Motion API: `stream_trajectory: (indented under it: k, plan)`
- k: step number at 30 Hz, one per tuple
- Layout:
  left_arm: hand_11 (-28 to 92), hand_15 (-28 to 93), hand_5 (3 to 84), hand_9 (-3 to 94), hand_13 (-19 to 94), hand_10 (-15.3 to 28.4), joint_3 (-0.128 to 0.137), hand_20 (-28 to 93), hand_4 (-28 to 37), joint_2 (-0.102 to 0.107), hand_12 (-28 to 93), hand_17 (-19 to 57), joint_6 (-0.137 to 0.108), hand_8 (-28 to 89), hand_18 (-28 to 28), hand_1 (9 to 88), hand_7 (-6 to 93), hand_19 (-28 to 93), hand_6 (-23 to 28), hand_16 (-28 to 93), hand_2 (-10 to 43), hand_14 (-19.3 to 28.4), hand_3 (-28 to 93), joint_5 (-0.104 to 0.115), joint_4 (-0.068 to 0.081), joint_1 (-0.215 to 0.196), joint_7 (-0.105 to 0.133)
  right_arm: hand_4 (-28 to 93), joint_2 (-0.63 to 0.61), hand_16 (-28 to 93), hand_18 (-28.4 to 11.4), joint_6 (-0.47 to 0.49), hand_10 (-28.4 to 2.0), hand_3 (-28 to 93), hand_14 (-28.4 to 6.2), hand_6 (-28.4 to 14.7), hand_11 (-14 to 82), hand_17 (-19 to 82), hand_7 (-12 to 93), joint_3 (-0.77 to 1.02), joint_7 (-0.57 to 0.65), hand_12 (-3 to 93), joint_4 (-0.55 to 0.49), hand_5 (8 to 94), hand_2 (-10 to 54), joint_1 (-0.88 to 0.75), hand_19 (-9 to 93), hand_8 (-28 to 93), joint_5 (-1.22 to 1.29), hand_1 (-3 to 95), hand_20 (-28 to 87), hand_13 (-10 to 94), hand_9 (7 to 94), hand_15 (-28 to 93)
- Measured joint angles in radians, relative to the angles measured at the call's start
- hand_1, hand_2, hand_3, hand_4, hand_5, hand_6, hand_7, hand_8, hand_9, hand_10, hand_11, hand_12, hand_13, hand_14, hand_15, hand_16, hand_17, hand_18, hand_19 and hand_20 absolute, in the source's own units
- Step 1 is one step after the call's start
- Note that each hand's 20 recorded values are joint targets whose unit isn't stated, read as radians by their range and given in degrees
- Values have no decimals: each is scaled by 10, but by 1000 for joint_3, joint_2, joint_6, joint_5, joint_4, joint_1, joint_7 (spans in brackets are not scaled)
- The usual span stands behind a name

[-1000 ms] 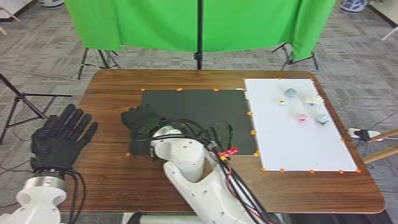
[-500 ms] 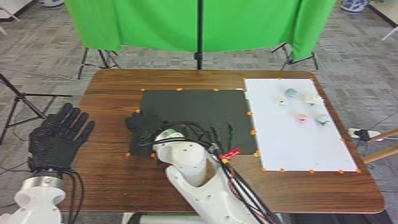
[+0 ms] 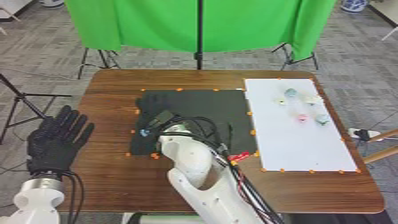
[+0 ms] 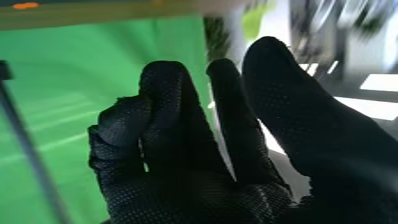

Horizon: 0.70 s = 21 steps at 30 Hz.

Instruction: Arrange flowers

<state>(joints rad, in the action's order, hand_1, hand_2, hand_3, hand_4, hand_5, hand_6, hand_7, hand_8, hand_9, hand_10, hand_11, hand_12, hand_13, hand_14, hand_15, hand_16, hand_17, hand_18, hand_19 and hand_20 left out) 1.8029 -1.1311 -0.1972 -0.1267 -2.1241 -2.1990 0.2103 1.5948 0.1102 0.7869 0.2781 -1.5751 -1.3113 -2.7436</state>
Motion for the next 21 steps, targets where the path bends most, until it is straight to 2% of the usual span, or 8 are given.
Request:
stream_trajectory:
  k: [4, 7, 9, 13, 16, 21]
  plan:
    - [298, 495, 462, 380, 298, 145, 7, 153, -283, -26, 118, -57, 8, -118, 159, 355, 215, 418, 85, -84, 104, 156, 760, -3, 2, 0, -33, -283, -30, 105, -262, 49, -238, 861, -221, -81, 206, 246, 220, 76, 17, 159, -147, 421, -95, -39, 821, -149, 181, 450, 411, 288, 403, 579]
    - [295, 494, 461, 380, 298, 145, 13, 153, -283, -44, 118, -58, 19, -117, 160, 355, 212, 418, 85, -84, 103, 157, 758, -5, 6, 0, -58, -283, -69, 62, -241, 116, -238, 870, -224, -77, 154, 151, 222, 157, 31, 146, -246, 395, -95, -68, 684, -149, 196, 440, 330, 188, 333, 425]
    - [294, 494, 461, 380, 298, 146, 13, 153, -283, -54, 118, -58, 26, -116, 160, 354, 211, 418, 85, -84, 103, 157, 756, -8, 12, 3, -67, -283, -119, 57, -236, 113, -235, 877, -224, -74, 142, 130, 223, 201, 43, 142, -279, 384, -95, -75, 655, -152, 195, 435, 305, 163, 313, 391]
    - [292, 496, 461, 382, 301, 146, 13, 154, -283, -64, 119, -58, 33, -115, 160, 347, 210, 417, 85, -83, 114, 160, 753, -11, 14, 8, -74, -283, -247, 60, -229, 91, -234, 877, -222, -73, 133, 118, 219, 300, 27, 140, -285, 375, -95, -92, 638, -153, 149, 433, 275, 152, 302, 367]
    - [292, 498, 462, 382, 302, 147, 13, 155, -283, -65, 119, -58, 23, -116, 160, 338, 210, 418, 85, -83, 128, 160, 752, -9, 9, 6, -72, -283, -345, 67, -230, 100, -240, 872, -226, -79, 118, 87, 206, 395, 34, 139, -282, 359, -95, -120, 627, -148, 114, 435, 261, 121, 278, 340]
    - [294, 501, 448, 383, 303, 148, 13, 156, -283, -65, 120, -58, -5, -117, 159, 330, 211, 421, 86, -84, 136, 161, 753, 0, 0, 1, -70, -283, -474, 75, -232, 187, -240, 870, -227, -89, 101, 70, 174, 559, 200, 138, -307, 285, -95, -195, 625, -135, 207, 437, 255, 103, 249, 320]
